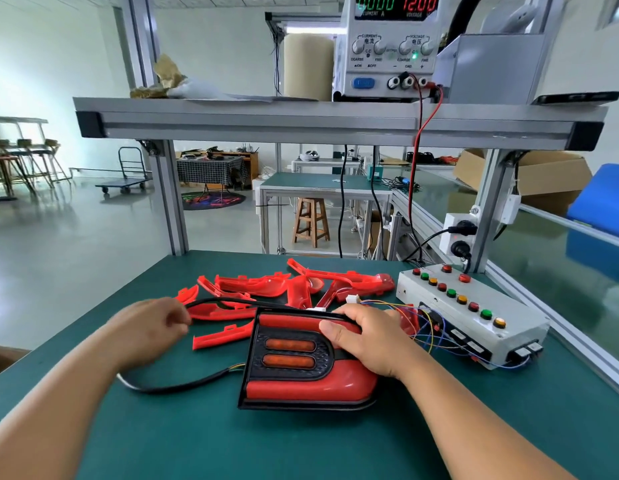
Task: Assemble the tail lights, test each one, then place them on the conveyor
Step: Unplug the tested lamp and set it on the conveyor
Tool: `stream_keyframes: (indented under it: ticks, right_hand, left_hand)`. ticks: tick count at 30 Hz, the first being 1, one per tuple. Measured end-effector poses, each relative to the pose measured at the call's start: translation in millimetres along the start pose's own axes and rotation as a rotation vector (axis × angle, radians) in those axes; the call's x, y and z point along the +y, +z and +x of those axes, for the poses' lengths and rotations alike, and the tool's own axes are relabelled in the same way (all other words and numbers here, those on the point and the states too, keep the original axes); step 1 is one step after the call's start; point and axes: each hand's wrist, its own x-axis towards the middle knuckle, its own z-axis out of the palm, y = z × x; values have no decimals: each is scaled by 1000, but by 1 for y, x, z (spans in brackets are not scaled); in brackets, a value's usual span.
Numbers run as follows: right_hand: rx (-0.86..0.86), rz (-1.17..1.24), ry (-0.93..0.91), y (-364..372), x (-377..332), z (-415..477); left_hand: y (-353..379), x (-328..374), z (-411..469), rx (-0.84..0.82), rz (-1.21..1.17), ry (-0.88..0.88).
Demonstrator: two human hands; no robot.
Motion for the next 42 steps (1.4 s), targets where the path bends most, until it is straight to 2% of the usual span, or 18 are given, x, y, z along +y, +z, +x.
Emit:
stream_keyframes:
  ticks: [2,5,6,8,10,13,15,17,22,27,29,34,38,42]
  right_hand:
    - [2,1,-15,-1,-1,-1]
    - [-18,20,3,-2,-1,-3]
    - [-22,36,17,-2,-2,-4]
    - [-22,103,38,-1,-2,-4]
    - [-1,161,42,-1,-1,-3]
    - [53,208,46,-1,-1,-2]
    - [97,262,37,0,-4,-1]
    - [154,397,32,3,-10,-2]
    - [308,812,92,10,-18,-2]
    - [470,934,165,16,-29,1]
    - [505,936,211,20,-34,3]
    - [488,981,254,32,-53,2]
    - [394,1026,164,40,-66,-3]
    - [292,895,75,40,-69,-10]
  left_hand:
    - [2,-24,-1,78,33,-159]
    - [16,-42,0,-72,136,-286]
    - [22,-45,2,-69,142,-306]
    - [26,-46,6,31,56,-348]
    - [23,-48,14,217,-185,-349]
    - [9,-38,31,453,-661,-220]
    - [-2,-15,40,575,-981,-140]
    - [-12,12,47,636,-1195,-76]
    - [3,60,42,619,-1251,-53]
    - [29,98,3,439,-1478,61]
    - [37,107,-8,361,-1449,158]
    - [44,134,-20,274,-1495,200]
    - [51,140,-17,144,-1874,158]
    - [50,129,-11,141,-2017,71]
